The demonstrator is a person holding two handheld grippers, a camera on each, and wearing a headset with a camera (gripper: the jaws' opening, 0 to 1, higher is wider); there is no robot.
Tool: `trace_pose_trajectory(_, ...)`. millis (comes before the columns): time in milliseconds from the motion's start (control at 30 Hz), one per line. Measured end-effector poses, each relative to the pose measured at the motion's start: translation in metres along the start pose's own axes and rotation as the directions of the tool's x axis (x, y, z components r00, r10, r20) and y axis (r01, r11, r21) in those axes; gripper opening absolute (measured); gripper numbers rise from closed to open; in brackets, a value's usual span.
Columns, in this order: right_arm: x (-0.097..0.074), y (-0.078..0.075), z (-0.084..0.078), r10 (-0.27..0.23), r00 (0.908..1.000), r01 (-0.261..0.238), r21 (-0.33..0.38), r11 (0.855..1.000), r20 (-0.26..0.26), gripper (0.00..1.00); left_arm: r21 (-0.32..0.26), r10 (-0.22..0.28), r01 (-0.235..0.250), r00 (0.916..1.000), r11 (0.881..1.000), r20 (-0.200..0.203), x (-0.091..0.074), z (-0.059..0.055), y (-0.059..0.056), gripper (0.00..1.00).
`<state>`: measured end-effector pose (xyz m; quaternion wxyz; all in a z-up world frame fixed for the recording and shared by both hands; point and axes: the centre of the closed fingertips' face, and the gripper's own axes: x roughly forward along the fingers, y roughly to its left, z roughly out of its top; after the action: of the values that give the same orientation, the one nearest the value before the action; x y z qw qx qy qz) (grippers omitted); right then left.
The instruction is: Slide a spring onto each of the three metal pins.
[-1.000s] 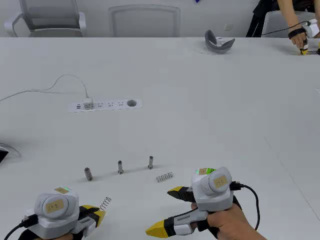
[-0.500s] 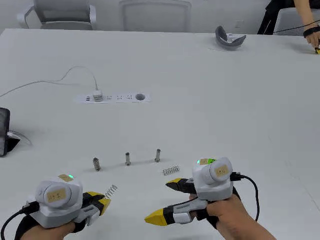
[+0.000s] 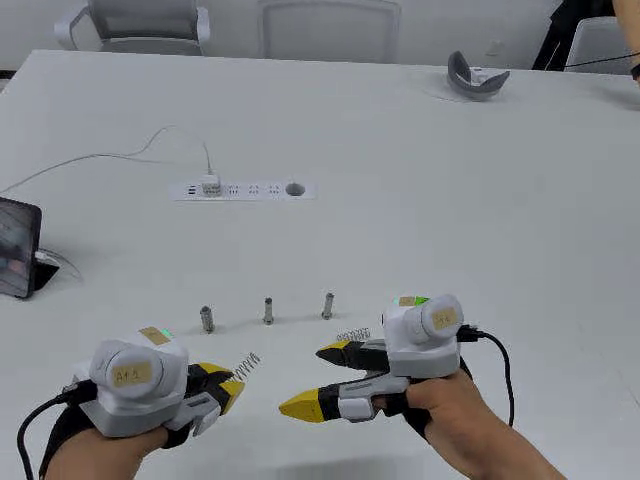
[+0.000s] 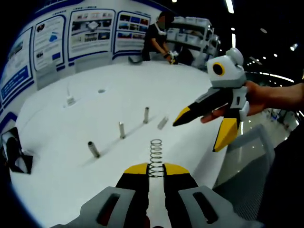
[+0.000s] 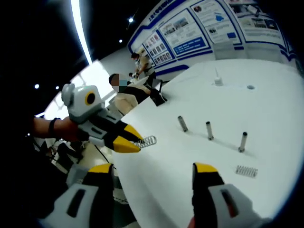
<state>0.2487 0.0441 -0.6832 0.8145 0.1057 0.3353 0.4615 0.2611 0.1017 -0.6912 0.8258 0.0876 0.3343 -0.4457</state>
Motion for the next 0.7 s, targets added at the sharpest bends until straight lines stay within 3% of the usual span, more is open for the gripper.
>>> trace_pose_trajectory(333, 0.005, 0.008, 0.008, 0.049, 0.9983, -0.051, 0.041, 0.998, 0.032, 0.57, 0.066, -0.053, 0.053, 0.9986, 0.996, 0.006, 0.003, 0.013, -0.023, 0.10)
trace_pose_trajectory(400, 0.005, 0.009, 0.008, 0.052, 0.9981, -0.054, 0.046, 0.997, 0.033, 0.54, 0.114, -0.072, 0.071, 0.9974, 0.991, 0.004, 0.005, 0.015, -0.030, 0.10)
trace_pose_trajectory(700, 0.005, 0.019, 0.008, 0.109, 0.9925, -0.114, 0.088, 0.990, 0.055, 0.33, 0.150, -0.118, 0.118, 0.9929, 0.982, -0.011, 0.009, 0.016, -0.049, 0.10)
